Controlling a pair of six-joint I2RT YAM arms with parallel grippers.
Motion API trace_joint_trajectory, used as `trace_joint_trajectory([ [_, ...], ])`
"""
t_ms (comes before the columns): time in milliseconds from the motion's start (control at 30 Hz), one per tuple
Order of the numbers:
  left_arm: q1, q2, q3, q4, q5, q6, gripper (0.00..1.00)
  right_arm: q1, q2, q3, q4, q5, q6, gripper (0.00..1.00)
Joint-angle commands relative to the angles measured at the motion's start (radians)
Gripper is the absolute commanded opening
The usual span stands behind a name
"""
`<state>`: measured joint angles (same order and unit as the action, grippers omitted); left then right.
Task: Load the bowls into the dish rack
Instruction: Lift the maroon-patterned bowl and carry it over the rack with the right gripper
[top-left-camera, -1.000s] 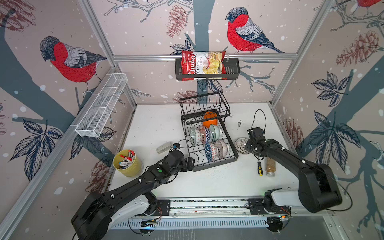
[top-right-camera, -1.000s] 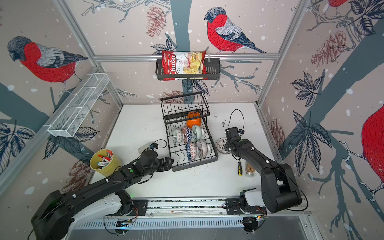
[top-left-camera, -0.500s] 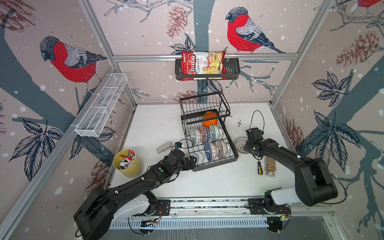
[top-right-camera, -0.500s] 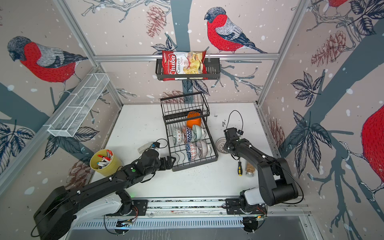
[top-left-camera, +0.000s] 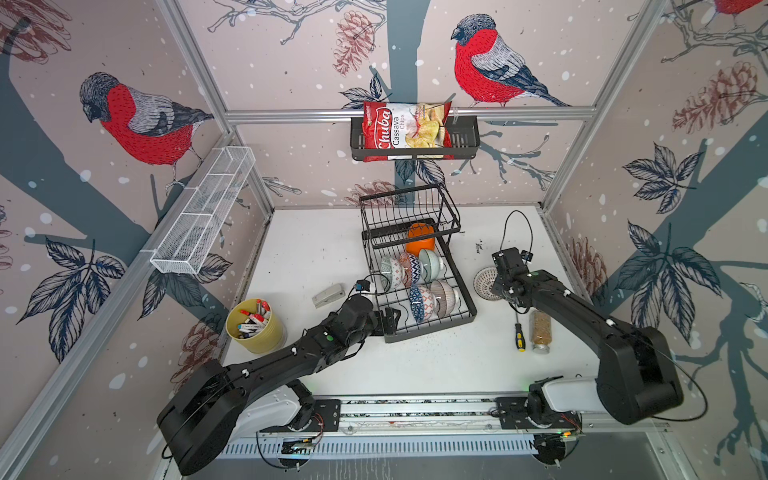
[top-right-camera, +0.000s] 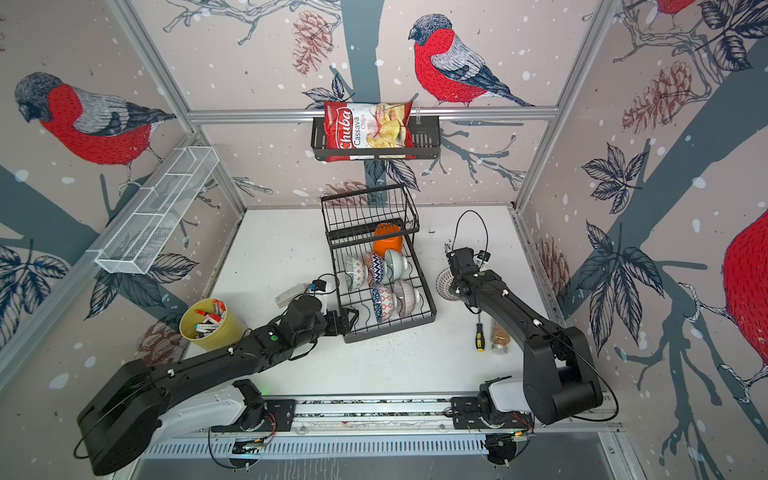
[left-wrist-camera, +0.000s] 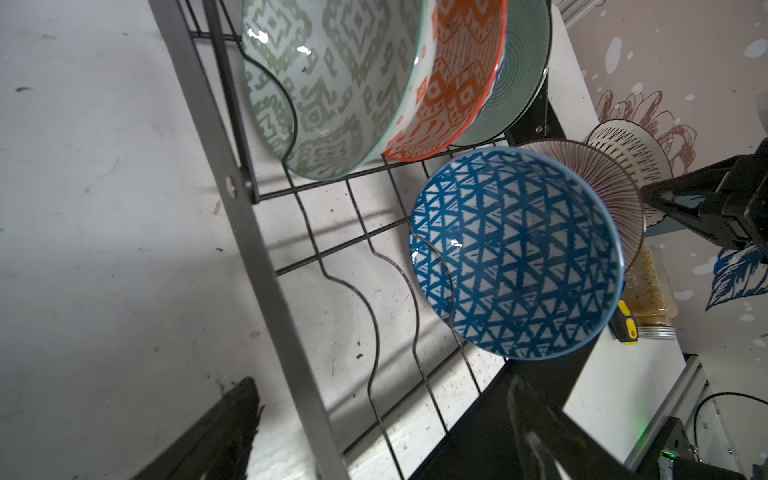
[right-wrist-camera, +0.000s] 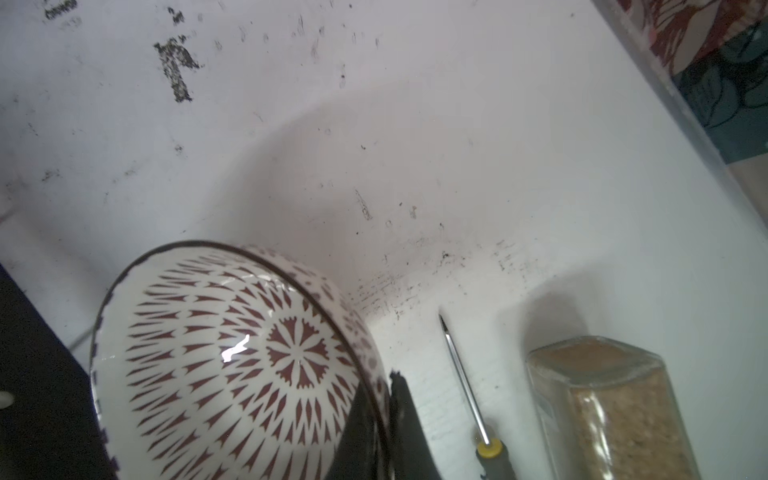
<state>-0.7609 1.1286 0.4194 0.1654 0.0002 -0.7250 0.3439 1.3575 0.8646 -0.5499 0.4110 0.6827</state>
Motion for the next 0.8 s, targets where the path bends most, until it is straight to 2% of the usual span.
trace_joint_trajectory([
  [0, -0.003, 0.019, 0.014, 0.086, 0.008, 0.009, 0.93, 0.02, -0.025, 0.036, -0.054, 0.093, 0.009, 0.0],
  [400, -0.027, 0.108, 0.075, 0.167, 0.035, 0.006, 0.93, 0.162, -0.066, 0.169, -0.216, 0.261, 0.038, 0.0],
  [767, -0.043, 0.233, 0.149, 0.19, 0.074, 0.032, 0.93, 0.306, -0.09, 0.251, -0.277, 0.382, 0.036, 0.0],
])
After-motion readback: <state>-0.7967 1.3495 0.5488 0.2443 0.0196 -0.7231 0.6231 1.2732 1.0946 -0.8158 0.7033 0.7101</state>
